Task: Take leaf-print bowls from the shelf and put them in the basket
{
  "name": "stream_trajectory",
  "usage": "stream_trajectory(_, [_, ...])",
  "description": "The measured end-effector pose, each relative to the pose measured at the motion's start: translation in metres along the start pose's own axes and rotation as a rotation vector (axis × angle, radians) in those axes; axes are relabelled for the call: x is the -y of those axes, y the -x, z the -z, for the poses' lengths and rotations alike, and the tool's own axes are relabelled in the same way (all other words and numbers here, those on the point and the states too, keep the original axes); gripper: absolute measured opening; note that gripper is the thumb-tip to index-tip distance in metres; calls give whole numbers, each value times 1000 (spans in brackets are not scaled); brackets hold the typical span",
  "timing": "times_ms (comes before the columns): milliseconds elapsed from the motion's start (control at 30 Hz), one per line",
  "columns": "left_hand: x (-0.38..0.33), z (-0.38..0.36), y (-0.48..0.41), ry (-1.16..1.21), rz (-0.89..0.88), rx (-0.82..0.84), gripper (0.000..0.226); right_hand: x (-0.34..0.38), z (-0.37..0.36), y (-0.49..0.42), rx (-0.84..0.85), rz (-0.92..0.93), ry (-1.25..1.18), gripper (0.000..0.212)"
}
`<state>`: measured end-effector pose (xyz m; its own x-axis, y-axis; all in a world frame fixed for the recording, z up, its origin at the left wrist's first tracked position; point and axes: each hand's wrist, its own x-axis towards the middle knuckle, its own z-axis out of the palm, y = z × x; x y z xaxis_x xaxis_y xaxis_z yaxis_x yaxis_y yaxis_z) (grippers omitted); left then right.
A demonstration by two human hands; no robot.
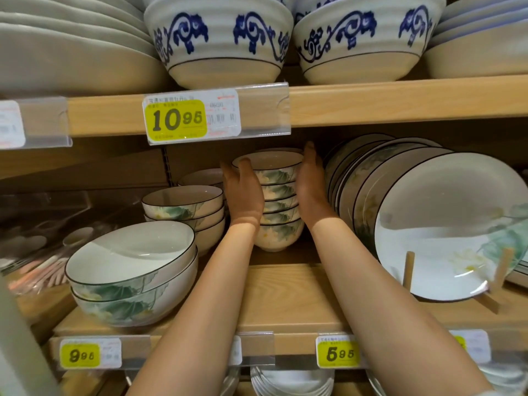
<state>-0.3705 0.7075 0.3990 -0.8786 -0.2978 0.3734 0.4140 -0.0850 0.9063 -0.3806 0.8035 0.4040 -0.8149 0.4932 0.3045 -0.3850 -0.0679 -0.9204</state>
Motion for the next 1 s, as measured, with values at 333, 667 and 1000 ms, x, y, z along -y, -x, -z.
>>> stream_trajectory(333, [-14, 50, 76, 136, 154, 110, 48, 10, 38, 81, -71, -107, -66, 47])
stream_trajectory(667, [1, 100, 145, 154, 154, 298, 30, 1, 77, 184, 5, -269, -99, 30])
stream_trajectory(1000, [-13, 209, 270, 84, 269, -18, 32, -11, 120, 301, 344, -481, -247, 22])
